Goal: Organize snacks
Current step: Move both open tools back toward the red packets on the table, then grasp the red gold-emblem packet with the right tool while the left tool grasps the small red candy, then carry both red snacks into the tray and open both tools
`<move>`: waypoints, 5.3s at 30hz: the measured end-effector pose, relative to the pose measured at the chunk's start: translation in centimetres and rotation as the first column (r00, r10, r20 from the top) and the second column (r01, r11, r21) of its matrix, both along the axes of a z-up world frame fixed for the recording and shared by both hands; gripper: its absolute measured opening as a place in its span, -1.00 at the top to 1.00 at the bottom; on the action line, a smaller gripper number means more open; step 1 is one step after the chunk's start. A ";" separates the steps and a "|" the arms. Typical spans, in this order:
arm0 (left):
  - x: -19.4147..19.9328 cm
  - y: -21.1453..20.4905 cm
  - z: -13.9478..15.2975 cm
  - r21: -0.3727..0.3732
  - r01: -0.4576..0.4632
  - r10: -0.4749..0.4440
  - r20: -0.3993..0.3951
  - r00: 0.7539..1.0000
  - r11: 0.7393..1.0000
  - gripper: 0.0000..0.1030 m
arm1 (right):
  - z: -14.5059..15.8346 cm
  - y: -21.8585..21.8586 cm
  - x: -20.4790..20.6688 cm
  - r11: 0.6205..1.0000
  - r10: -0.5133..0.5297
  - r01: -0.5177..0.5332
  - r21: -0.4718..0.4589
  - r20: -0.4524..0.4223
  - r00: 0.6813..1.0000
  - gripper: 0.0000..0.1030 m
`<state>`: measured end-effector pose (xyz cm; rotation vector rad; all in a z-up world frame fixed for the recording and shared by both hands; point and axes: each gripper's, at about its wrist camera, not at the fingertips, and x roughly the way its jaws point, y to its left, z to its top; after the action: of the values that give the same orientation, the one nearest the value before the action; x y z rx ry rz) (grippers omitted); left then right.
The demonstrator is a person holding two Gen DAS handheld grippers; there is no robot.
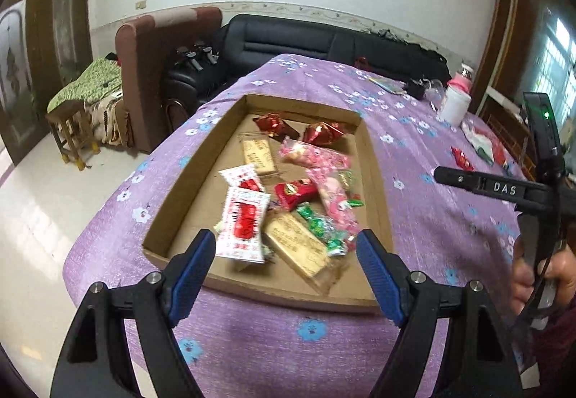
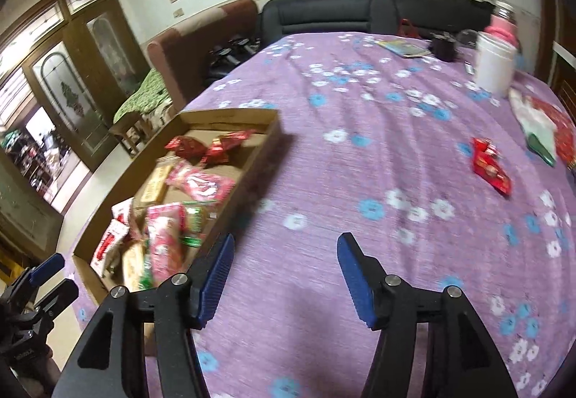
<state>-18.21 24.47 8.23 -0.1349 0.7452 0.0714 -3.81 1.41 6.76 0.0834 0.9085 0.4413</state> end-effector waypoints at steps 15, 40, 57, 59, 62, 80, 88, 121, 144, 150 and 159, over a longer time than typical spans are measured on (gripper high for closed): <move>1.9 -5.6 0.3 0.103 0.058 -0.052 -0.065 0.997 0.993 -0.55 | -1.1 -11.8 0.4 0.981 -0.190 0.191 0.040 -0.014 0.982 -0.31; 6.7 -12.0 -0.1 -0.032 0.267 -0.269 -0.115 0.956 0.963 -0.55 | -5.4 -15.8 13.4 0.971 -0.193 0.190 -0.146 -0.004 0.981 -0.31; 21.7 -22.6 0.5 -0.121 0.504 -0.518 -0.157 0.841 0.855 -0.54 | -4.4 -25.3 7.0 0.904 -0.398 0.408 0.127 -0.096 0.912 0.64; 24.1 -25.6 -0.6 -0.123 0.541 -0.555 -0.174 0.814 0.832 -0.54 | -4.9 -26.3 7.5 0.889 -0.401 0.422 0.180 -0.141 0.905 0.64; 27.8 -29.6 -2.5 -0.142 0.558 -0.576 -0.205 0.791 0.817 -0.54 | -5.5 -26.9 7.9 0.880 -0.402 0.431 0.200 -0.170 0.900 0.64; 32.8 -36.3 -6.7 -0.073 0.575 -0.573 -0.253 0.780 0.815 0.68 | -5.6 -27.3 8.3 0.873 -0.407 0.441 0.209 -0.185 0.894 0.62; 27.0 -29.7 -1.6 -0.191 0.541 -0.569 -0.150 0.808 0.819 0.68 | -4.1 -27.2 7.7 0.877 -0.378 0.394 0.274 -0.112 0.919 0.62; 13.0 7.2 -3.4 -0.184 -0.055 0.029 -0.142 0.989 0.981 0.64 | 1.3 3.7 5.1 0.985 0.153 -0.148 0.094 -0.059 0.986 0.60; 7.1 8.1 -0.9 -0.262 -0.074 0.082 0.020 0.996 0.962 -0.65 | 1.2 16.0 6.2 0.960 0.280 -0.280 0.013 -0.007 0.960 -0.19; 4.7 4.8 1.7 -0.091 -0.125 0.137 0.134 0.982 0.988 -0.65 | 2.6 9.4 2.6 0.989 0.135 -0.138 0.042 0.073 0.988 -0.36; -1.8 -3.0 5.7 0.230 -0.415 0.241 0.536 0.809 0.880 -1.00 | 2.1 2.2 -1.5 0.994 -0.018 0.010 0.107 0.075 0.997 -0.40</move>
<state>-20.05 21.49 13.88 0.0494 0.1750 0.4874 -5.33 3.61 8.84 0.1696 0.8091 0.4767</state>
